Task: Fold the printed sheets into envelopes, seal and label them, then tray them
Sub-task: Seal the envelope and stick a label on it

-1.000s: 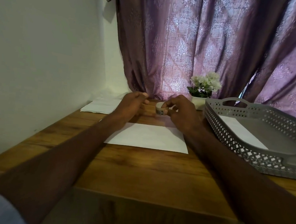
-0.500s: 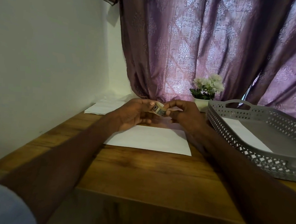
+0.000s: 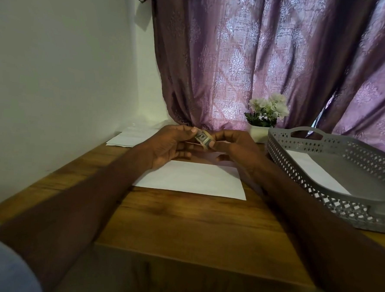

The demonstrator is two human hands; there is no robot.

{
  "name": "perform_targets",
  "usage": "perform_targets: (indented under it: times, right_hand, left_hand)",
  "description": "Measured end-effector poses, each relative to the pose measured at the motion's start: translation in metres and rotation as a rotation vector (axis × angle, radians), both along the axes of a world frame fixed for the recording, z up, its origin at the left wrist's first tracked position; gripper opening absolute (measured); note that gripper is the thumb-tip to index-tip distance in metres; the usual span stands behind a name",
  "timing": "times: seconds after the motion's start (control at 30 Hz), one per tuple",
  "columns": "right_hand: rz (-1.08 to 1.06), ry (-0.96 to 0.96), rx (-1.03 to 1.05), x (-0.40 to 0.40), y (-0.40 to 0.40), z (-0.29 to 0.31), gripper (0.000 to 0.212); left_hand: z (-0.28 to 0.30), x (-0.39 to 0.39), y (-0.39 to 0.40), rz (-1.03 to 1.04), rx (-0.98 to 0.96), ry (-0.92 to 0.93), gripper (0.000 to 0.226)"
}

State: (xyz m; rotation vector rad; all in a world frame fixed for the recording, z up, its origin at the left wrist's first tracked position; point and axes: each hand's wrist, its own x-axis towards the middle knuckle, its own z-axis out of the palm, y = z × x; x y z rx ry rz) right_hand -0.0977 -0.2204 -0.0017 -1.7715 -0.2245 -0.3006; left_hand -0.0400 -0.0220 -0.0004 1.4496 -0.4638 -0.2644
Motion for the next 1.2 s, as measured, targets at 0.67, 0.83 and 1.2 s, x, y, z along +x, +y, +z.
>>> perform_targets:
  times: [0.67,0.83,1.2]
  right_hand:
    - [-0.690,-0.149,-0.949,0.014,-0.031,-0.009,0.022]
    - [-0.704,-0.117,-1.046,0.011,-0.032,-0.009,0.028]
    - [-0.282,-0.030,-0.024,0.000,0.008,0.007,0.027]
  left_hand:
    - [0.000,0.003,-0.004,0.278,0.046,-0.087,0.022]
    - [-0.002,-0.001,-0.008,0.275,0.084,-0.085,0.024]
    - [0.000,-0.010,-0.016,0.282,-0.002,-0.089,0.013]
